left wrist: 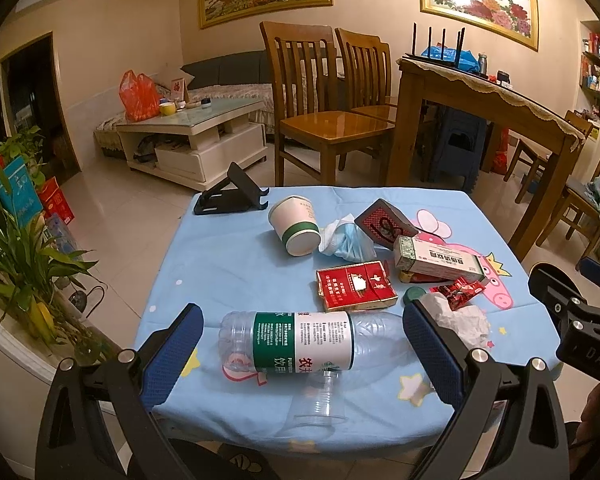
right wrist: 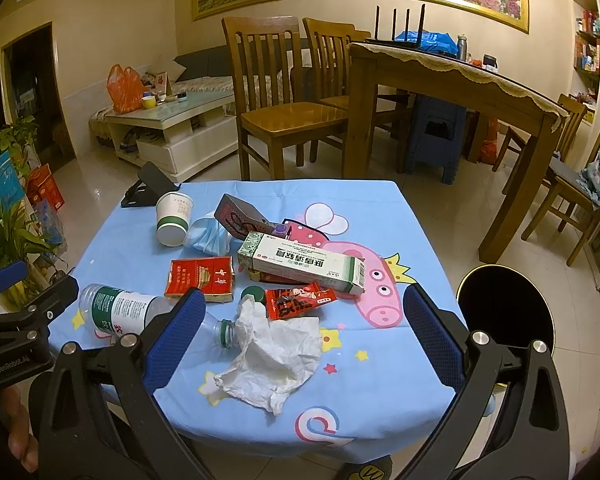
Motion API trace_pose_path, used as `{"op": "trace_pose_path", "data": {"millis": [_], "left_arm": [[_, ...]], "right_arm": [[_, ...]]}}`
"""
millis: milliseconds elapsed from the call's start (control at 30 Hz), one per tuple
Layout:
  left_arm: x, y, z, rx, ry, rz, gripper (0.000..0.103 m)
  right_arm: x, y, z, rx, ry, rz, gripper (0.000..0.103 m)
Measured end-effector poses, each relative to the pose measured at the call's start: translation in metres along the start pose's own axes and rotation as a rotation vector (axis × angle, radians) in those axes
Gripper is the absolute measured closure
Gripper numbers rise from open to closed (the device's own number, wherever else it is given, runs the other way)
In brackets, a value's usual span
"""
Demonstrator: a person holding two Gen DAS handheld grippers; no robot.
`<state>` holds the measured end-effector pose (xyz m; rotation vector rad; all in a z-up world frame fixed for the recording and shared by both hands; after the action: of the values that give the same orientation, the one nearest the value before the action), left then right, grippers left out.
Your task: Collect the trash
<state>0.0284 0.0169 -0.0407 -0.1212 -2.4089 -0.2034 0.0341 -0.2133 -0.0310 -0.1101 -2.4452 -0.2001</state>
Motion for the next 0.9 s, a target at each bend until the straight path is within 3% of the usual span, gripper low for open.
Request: {"op": "trace_pose_path", "data": {"millis": [900], "left_arm": [[0.002, 0.006, 0.002, 0.016, -0.002, 0.000, 0.006]], "right_arm": [[0.006, 0.013, 0.004, 0.026, 0.014, 0.000, 0.005]]}}
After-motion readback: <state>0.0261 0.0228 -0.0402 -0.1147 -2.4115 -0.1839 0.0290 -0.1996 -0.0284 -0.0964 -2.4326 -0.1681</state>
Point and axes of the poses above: each gripper's, at about its wrist camera, not at the fingertips, and x roughly against the way its jaws point, y to its left, z to its underside, the point moved 4 cm from there along -x, roughly the way its jaws point, and after that the axes turned 7 degrees about -x, right-handed, at the moved point
